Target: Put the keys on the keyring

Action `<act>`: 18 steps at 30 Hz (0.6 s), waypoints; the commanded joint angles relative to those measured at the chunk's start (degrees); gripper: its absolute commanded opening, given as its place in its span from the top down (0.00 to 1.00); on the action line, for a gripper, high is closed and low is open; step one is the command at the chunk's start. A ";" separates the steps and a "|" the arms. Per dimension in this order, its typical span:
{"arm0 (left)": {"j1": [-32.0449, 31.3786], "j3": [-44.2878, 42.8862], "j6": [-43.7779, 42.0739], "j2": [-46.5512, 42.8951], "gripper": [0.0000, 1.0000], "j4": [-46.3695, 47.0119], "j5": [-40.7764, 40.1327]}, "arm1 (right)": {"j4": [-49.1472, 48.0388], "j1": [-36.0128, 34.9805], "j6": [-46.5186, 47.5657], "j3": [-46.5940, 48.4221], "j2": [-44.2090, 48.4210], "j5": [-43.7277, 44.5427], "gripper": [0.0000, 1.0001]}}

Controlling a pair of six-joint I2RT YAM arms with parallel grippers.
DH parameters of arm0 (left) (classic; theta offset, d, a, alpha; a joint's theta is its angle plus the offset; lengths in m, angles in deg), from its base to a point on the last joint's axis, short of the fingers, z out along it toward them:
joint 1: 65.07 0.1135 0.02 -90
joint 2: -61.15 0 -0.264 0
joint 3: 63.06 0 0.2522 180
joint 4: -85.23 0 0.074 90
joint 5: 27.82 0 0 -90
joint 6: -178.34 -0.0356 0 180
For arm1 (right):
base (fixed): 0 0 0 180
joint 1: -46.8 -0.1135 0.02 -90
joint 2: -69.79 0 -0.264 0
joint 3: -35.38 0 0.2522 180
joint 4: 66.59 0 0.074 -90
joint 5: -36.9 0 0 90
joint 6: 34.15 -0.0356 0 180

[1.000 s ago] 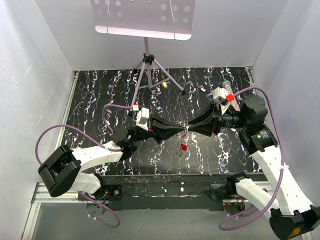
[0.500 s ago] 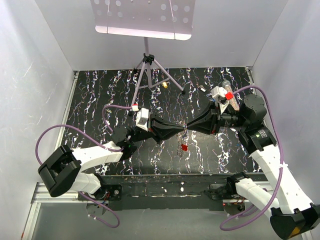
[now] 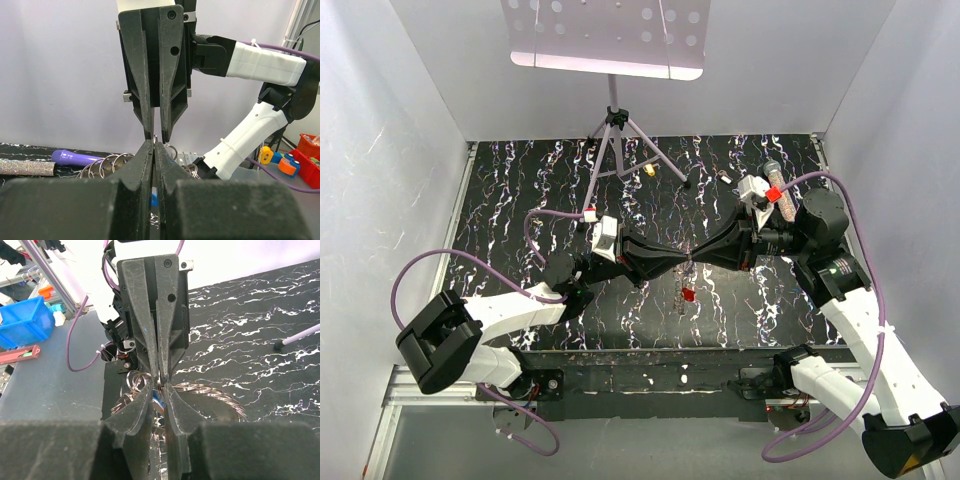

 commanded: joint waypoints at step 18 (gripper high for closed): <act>-0.15 -1.03 0.22 -1.52 1.00 3.50 -2.37 | 1.86 -1.21 2.95 -0.07 -0.87 -0.26 0.91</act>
